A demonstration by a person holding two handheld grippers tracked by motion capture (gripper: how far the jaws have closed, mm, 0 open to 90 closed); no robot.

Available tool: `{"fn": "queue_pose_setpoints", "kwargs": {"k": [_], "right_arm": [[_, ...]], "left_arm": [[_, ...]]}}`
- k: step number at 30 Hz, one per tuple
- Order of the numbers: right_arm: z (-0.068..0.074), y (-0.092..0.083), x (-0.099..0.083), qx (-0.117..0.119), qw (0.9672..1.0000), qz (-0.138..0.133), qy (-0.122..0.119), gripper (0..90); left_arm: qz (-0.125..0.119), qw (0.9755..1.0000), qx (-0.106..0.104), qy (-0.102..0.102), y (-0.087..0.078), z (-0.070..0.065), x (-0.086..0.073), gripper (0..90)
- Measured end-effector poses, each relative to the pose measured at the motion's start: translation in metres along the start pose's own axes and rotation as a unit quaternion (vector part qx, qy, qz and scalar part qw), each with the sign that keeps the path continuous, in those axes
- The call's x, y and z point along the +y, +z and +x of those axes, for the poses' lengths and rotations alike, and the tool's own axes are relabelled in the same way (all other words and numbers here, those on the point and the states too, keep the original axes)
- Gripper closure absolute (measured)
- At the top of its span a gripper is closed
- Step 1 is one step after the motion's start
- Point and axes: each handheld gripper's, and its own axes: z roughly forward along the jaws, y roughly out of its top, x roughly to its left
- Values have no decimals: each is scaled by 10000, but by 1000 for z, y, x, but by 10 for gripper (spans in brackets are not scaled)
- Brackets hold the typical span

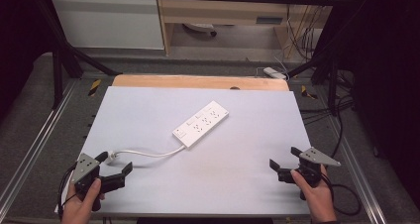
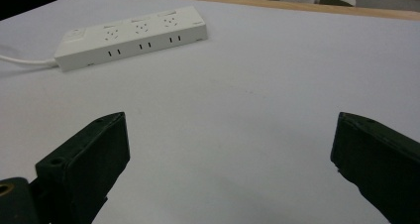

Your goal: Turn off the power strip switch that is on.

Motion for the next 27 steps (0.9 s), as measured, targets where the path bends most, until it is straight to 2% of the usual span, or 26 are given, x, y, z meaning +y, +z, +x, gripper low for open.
{"fn": "queue_pose_setpoints", "kwargs": {"k": [11, 18, 27], "right_arm": [[6, -1, 5, 147, 9998, -155, 61, 29], [11, -1, 13, 104, 9996, -233, 75, 34], [18, 2, 26, 143, 9998, -158, 21, 31]], "left_arm": [[6, 10000, -3, 29, 0, 0, 0, 52], [22, 10000, -8, 45, 1, 0, -1, 52], [73, 9999, -44, 78, 2, -1, -1, 52]]}}
